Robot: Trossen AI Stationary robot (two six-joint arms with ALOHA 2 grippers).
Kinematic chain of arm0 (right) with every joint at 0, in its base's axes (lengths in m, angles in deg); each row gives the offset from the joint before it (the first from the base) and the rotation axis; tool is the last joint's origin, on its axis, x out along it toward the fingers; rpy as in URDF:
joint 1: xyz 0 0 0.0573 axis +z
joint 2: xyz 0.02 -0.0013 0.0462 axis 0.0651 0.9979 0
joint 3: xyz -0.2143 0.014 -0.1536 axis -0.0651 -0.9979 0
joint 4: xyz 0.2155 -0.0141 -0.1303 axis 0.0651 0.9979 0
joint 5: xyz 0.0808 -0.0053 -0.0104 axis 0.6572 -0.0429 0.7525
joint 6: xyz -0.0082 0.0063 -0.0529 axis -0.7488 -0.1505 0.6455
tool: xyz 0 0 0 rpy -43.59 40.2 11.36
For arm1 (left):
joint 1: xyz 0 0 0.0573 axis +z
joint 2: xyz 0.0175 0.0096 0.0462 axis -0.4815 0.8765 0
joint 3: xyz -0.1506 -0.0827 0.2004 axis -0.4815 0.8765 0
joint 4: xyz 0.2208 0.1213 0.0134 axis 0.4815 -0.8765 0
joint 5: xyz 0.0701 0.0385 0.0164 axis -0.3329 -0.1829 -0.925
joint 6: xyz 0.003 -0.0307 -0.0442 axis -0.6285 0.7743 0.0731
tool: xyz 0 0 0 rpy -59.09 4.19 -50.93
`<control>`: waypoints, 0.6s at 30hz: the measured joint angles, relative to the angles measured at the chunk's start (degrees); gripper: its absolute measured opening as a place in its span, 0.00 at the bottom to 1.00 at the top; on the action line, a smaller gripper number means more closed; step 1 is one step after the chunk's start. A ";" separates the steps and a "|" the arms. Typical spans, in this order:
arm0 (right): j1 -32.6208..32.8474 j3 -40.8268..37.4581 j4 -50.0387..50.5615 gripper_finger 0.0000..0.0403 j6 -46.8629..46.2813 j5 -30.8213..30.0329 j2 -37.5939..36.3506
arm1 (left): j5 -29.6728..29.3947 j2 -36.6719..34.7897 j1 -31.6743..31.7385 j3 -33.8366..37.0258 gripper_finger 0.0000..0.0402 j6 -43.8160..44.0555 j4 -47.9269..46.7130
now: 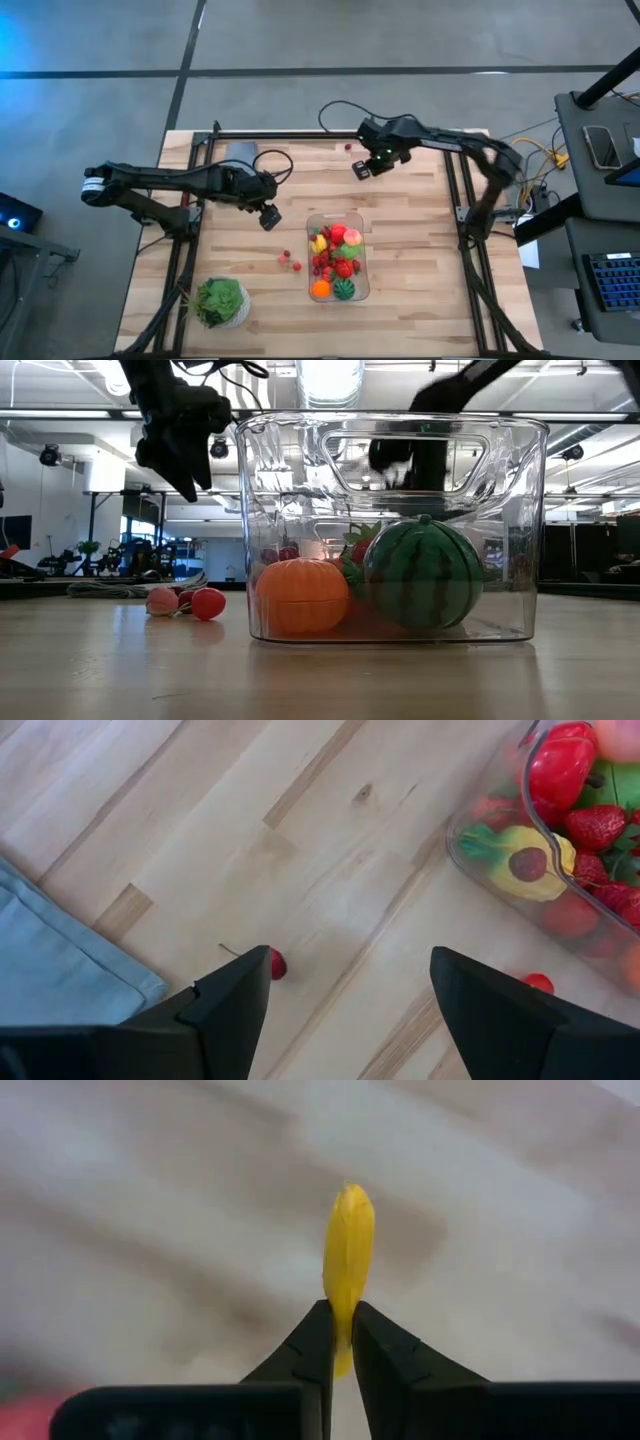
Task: Pick and placing Produce into tupperware
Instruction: Put the chilli pepper into the transparent bin
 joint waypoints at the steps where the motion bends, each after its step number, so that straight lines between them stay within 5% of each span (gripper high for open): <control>1: 1.40 0.00 0.20 0.07 0.02 1.24 -2.51 | 0.01 0.00 0.00 0.00 0.65 -0.16 0.00; 7: 13.12 0.07 -1.55 0.07 -0.58 12.44 -14.94 | 0.01 0.00 0.00 0.04 0.65 -0.25 0.02; 18: 35.10 0.09 -8.42 0.12 -6.12 7.01 -13.06 | -0.03 0.02 0.00 0.19 0.65 -0.15 0.07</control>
